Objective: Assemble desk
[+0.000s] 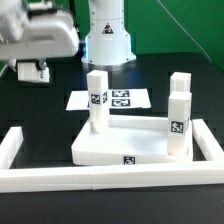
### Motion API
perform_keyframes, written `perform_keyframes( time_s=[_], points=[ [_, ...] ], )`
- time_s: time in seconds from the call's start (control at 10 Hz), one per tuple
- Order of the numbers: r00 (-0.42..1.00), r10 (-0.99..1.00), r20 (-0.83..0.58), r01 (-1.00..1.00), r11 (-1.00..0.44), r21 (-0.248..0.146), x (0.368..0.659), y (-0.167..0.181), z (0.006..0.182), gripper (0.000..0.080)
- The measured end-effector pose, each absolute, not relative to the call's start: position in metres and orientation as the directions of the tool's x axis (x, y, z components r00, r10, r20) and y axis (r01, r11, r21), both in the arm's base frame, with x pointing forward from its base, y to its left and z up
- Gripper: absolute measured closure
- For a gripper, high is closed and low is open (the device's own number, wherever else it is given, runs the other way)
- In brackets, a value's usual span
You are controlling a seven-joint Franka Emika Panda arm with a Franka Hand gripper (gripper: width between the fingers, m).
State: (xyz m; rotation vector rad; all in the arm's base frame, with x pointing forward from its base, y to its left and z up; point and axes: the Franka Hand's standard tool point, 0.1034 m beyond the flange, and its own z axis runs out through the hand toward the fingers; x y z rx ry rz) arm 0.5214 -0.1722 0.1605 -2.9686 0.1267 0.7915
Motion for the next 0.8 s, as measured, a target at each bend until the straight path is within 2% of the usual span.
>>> perform_keyframes(
  time_s=[0.1, 0.4, 0.5, 0.7, 0.8],
  points=[
    [0.905, -0.067, -0.421, -0.090, -0.995, -0.035, 0.532, -0.177, 0.174, 0.0511],
    [0.967, -0.084, -0.240, -0.092, -0.996, -0.021, 0.535, -0.181, 0.170, 0.0511],
    [0.980, -0.126, -0.152, -0.128, -0.992, -0.004, 0.547, -0.178, 0.173, 0.0511],
    [0.972, -0.199, 0.124, -0.201, -0.980, -0.003, 0.587, -0.125, 0.199, 0.0511],
    [0.954, -0.249, 0.166, -0.248, -0.968, -0.025, 0.592, -0.103, 0.205, 0.0511]
  ],
)
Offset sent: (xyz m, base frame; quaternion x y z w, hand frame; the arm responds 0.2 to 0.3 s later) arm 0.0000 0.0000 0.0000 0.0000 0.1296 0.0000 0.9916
